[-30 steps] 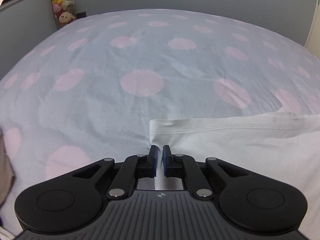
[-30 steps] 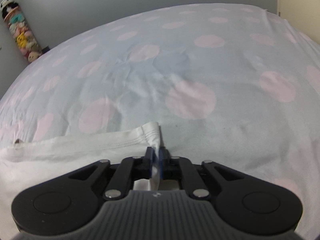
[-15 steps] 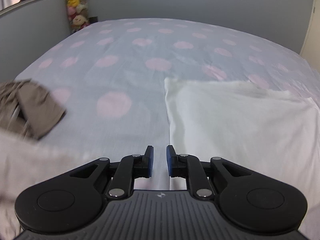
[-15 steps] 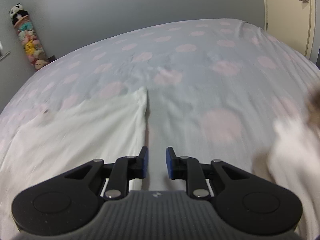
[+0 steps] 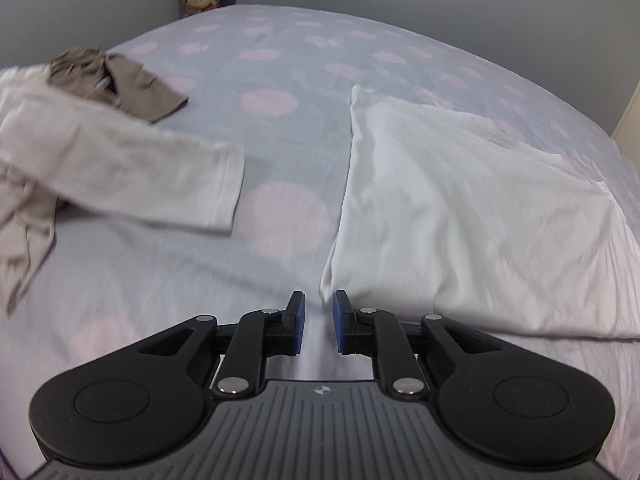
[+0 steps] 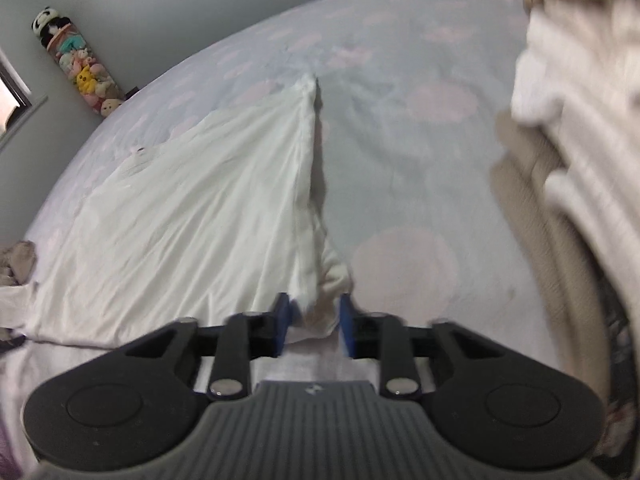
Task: Fold clothes
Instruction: 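Open both grippers and release the folded hem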
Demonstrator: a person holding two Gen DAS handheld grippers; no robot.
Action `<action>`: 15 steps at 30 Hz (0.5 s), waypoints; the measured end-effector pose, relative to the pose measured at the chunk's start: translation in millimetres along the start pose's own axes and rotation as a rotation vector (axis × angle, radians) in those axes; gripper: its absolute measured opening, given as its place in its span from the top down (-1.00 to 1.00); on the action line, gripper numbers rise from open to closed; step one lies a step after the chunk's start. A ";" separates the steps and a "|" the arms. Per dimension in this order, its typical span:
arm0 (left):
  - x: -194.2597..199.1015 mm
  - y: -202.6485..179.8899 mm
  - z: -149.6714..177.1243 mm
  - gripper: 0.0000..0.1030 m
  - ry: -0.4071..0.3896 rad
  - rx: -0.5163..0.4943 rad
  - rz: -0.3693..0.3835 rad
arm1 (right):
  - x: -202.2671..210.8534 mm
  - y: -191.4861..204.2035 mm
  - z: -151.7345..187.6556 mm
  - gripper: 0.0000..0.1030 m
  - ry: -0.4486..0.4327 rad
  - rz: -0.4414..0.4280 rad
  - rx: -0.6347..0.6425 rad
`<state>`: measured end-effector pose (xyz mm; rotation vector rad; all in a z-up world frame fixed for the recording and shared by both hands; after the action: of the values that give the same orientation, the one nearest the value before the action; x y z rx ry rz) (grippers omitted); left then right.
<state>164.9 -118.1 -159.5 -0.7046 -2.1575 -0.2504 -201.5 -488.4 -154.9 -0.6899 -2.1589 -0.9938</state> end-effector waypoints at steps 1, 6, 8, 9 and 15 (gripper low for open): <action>0.9 0.2 2.2 0.76 0.001 0.005 0.001 | 2.1 -0.6 0.4 0.89 -0.013 0.020 -0.002; 3.9 0.5 7.4 0.76 0.003 0.015 0.002 | 9.4 -9.4 1.5 0.94 -0.062 0.113 -0.041; 4.6 1.1 6.7 0.76 0.003 0.012 0.001 | 5.0 -12.3 2.8 0.94 -0.033 0.128 -0.051; 5.4 2.6 6.2 0.75 0.001 0.017 0.000 | 1.9 -12.0 3.9 0.94 -0.015 0.136 -0.045; 9.4 15.0 2.0 0.48 -0.059 0.111 0.029 | 15.0 -26.3 4.6 0.99 -0.076 0.250 -0.140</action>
<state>167.3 -101.2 -154.5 -0.6871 -2.1962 -0.0944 -230.7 -497.0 -158.0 -1.0514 -2.0178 -1.0040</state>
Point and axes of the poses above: each gripper's, at about its wrist camera, not at the fingertips, and x roughly against the way its jaws point, y to its left, z to its underside, the point moved 1 cm from there along -x, roughly the way its jaws point, and after that the axes turned 7 degrees about -x, right-handed, at the moved point
